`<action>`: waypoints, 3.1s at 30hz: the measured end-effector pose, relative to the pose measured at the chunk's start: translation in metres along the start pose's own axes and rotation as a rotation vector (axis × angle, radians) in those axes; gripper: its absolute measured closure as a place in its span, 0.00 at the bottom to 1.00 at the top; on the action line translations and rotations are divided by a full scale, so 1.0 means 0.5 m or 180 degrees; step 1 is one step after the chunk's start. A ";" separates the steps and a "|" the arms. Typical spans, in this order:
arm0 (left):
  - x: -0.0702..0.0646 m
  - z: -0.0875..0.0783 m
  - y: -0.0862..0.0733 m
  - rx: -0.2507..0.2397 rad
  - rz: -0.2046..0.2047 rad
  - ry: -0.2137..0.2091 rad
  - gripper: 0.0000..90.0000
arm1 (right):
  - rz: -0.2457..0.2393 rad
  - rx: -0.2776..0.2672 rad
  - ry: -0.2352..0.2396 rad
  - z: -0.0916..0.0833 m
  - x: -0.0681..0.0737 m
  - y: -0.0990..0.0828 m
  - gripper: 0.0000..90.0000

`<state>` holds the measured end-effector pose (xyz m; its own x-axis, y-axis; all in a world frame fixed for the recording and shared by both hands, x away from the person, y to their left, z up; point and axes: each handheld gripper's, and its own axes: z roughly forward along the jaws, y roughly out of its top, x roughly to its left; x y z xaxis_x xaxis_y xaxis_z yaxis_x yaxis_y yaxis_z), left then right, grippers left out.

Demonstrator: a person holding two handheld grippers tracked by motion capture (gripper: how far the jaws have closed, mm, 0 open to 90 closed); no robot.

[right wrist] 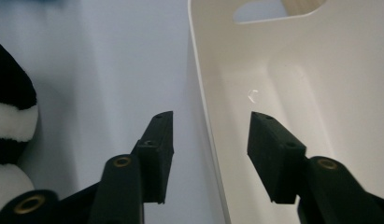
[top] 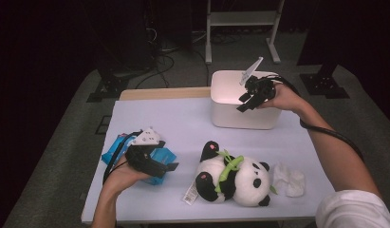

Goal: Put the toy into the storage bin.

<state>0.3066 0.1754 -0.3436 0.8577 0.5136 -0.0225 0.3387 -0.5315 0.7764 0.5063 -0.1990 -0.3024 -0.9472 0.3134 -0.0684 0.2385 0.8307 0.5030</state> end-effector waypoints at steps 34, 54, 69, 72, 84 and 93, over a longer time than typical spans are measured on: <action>0.011 -0.010 -0.020 -0.0006 -0.0123 -0.0001 0.11 | -0.0293 -0.0002 0.0397 0.046 0.047 0.046 0.96; 0.006 0.009 -0.018 0.0052 -0.0107 -0.0069 0.11 | -0.0501 -0.0124 0.0481 0.045 0.121 0.059 0.96; 0.007 0.012 -0.018 0.0075 -0.0081 -0.0102 0.11 | -0.0540 -0.0182 0.0629 0.049 0.141 0.065 0.96; 0.006 0.013 -0.018 0.0074 -0.0093 -0.0107 0.11 | -0.0552 -0.0192 0.0672 0.051 0.150 0.069 0.95; 0.007 0.015 -0.021 0.0084 -0.0095 -0.0114 0.11 | -0.0689 -0.0188 0.0755 0.057 0.187 0.084 0.95; 0.006 0.015 -0.021 0.0081 -0.0086 -0.0126 0.11 | -0.0751 -0.0197 0.0804 0.059 0.206 0.090 0.95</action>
<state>0.3086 0.1776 -0.3566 0.8626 0.5013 -0.0687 0.3713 -0.5349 0.7590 0.4256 -0.1157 -0.3124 -0.9996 -0.0141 0.0225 0.0006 0.8347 0.5507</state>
